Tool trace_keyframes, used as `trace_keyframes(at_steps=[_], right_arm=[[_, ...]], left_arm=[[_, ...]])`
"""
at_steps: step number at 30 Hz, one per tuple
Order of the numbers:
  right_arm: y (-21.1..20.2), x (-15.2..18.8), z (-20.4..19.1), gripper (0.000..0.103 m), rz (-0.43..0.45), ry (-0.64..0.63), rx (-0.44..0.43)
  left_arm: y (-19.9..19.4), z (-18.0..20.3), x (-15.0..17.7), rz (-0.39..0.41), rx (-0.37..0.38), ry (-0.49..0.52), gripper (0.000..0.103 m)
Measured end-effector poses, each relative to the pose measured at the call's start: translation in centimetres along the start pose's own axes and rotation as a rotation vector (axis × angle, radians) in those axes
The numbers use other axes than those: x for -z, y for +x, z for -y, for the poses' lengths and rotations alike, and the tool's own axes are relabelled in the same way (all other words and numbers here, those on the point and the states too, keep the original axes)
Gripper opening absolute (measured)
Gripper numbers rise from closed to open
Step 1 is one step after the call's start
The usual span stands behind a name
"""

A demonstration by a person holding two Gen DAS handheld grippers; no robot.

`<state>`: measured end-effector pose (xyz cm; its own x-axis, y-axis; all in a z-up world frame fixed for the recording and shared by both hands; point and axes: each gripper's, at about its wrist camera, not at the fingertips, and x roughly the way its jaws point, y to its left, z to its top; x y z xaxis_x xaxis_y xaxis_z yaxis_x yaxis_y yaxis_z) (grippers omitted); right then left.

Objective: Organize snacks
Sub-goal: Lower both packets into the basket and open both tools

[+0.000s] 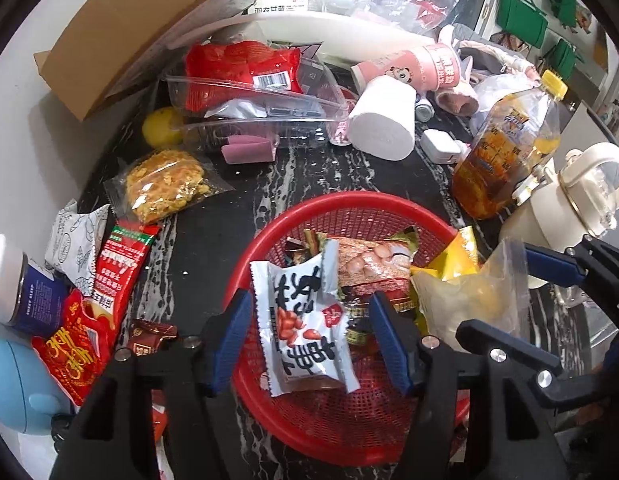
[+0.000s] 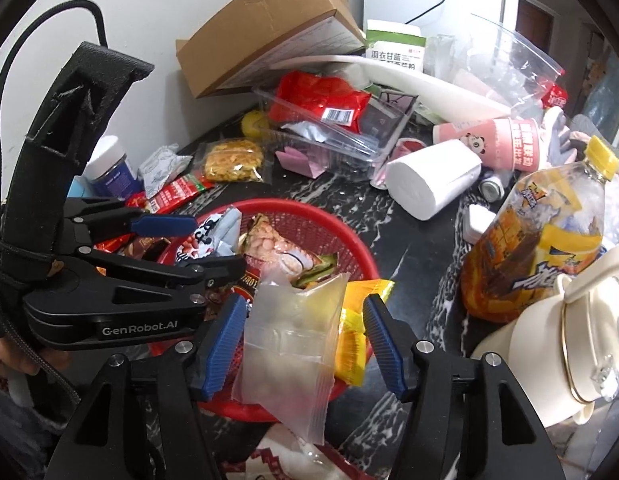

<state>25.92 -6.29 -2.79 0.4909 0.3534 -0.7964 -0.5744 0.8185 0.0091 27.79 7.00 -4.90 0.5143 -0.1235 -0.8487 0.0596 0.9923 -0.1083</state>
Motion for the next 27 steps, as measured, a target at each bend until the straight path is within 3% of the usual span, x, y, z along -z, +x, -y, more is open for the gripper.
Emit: trace_keyframes(at_steps=[21, 24, 27], right_arm=[[-2.2, 0.4, 0.7, 0.06, 0.039, 0.009, 0.032], [-1.9, 1.0, 0.6, 0.048, 0.022, 0.014, 0.013], [-1.1, 1.6, 0.7, 0.023, 0.0, 0.036, -0.021]], left_arm=[[-4.0, 0.7, 0.1, 0.096, 0.005, 0.034, 0.059], [-3.9, 0.8, 0.3, 0.091, 0.005, 0.034, 0.059], [-3.8, 1.1, 0.9, 0.081, 0.001, 0.045, 0.059]])
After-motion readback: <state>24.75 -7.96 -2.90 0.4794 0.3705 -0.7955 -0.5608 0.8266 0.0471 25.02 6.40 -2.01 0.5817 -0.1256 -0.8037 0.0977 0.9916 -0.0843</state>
